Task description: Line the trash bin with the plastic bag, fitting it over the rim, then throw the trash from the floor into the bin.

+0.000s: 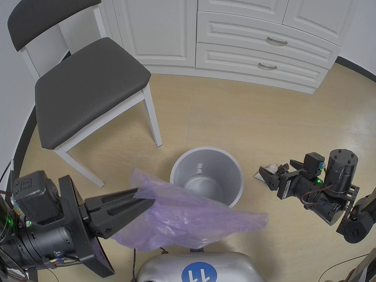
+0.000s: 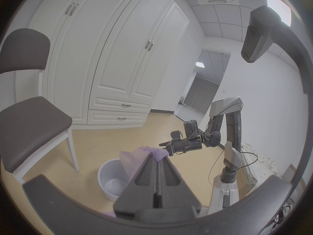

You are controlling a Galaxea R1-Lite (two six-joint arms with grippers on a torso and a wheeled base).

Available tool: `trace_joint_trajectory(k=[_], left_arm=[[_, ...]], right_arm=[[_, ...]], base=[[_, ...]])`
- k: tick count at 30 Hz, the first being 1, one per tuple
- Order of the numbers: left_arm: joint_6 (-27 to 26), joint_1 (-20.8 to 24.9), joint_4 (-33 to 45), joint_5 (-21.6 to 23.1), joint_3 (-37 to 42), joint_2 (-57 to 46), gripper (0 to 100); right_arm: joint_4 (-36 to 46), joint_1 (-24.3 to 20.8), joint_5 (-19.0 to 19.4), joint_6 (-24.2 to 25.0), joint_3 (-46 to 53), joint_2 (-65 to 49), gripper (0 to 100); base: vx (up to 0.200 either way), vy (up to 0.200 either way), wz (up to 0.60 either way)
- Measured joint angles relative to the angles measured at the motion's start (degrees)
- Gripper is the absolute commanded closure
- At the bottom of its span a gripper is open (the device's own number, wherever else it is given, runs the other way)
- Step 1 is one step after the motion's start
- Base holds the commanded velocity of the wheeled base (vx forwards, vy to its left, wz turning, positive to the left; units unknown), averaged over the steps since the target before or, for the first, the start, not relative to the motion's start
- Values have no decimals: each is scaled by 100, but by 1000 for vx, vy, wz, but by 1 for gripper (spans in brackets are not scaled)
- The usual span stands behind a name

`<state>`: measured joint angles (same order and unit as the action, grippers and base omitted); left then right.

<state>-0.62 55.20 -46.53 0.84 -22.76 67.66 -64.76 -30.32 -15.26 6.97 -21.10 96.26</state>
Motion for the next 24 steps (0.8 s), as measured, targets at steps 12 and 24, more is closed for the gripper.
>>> trace_joint_trajectory(k=[12,24], left_arm=[[51,-123,-7,11,-48,45,100],[229,-361,-169,6,-130,389,100]], right_arm=[[13,-49,339,-20,316,123,0],[1059,-995,490,329,305,-819,0]], base=[[0,0,0],[0,0,0]])
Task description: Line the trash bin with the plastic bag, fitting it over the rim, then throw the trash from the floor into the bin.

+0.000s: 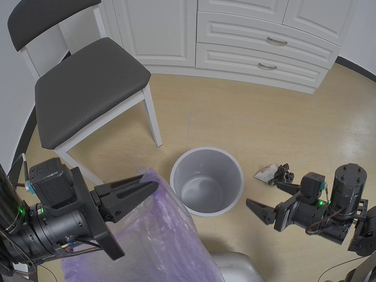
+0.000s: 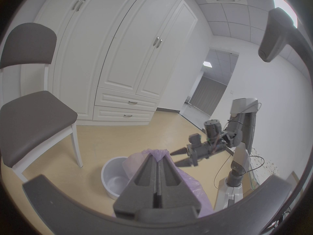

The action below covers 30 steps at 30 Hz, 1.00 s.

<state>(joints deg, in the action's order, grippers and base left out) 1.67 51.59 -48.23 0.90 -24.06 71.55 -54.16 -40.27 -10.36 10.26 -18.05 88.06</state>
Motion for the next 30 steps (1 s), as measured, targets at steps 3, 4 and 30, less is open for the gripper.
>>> trace_joint_trajectory(k=[3,4,30], left_arm=[[112,-71,-141,-6,-57,152,100],[137,-90,-230,-11,-74,207,100],[629,-589,-1913,-24,-357,1351,100]], right_arm=[[575,-428,7,246,-96,-308,0],[675,-527,7,306,-127,-373,0],[-52,-251,194,651,-243,334,0]], base=[[0,0,0],[0,0,0],[0,0,0]])
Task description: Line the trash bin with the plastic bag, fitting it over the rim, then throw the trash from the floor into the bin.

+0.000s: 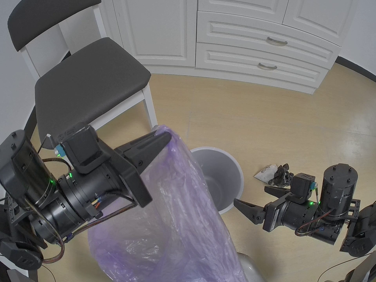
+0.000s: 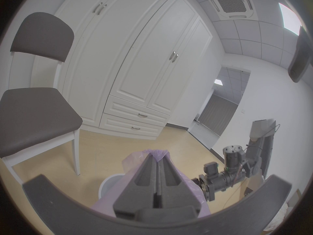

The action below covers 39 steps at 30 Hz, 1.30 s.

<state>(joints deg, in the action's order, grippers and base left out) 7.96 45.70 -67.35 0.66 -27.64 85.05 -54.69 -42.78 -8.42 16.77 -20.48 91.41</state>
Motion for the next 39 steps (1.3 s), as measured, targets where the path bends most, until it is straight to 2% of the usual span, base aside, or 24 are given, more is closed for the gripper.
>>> trace_joint_trajectory(k=[5,14,23,29,39], left_arm=[[165,-177,-597,-55,-207,393,100],[397,-533,-1966,-479,-902,1488,100],[427,-834,-2035,-536,-1289,1971,100],[605,-880,-2035,-788,-1577,2107,100],[1213,-856,-2043,-827,-1757,2013,100]], right_arm=[[4,-28,6,2,20,38,0],[-18,-82,9,9,30,71,0],[-9,-228,17,121,43,112,0],[0,-455,24,277,63,217,0],[-440,-512,33,556,17,845,0]], base=[[0,0,0],[0,0,0],[0,0,0],[0,0,0],[0,0,0]])
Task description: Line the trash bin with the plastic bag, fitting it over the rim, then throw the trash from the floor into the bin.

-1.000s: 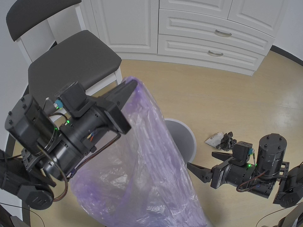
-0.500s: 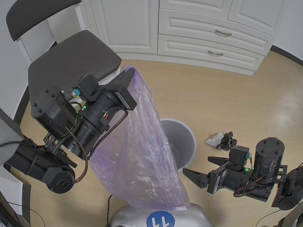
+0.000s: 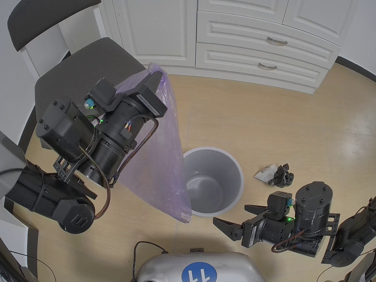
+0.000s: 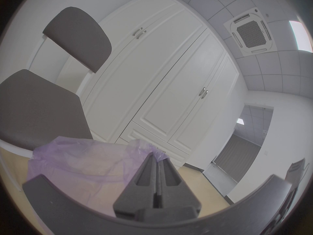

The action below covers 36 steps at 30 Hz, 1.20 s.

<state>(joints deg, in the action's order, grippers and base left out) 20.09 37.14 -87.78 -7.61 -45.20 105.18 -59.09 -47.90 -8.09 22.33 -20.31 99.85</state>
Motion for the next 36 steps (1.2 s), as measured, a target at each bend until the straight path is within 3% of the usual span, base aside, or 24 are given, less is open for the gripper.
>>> trace_joint_trajectory(k=[14,22,36], left_arm=[[112,158,0,-255,-295,-173,100],[117,207,-2,-279,-339,-240,100],[144,375,0,-297,-369,-301,100]], right_arm=[[-1429,160,-2,358,-113,1296,0],[-1490,505,63,385,-267,1796,0],[-1868,247,18,745,-427,2111,0]], base=[[0,0,0],[0,0,0],[0,0,0]])
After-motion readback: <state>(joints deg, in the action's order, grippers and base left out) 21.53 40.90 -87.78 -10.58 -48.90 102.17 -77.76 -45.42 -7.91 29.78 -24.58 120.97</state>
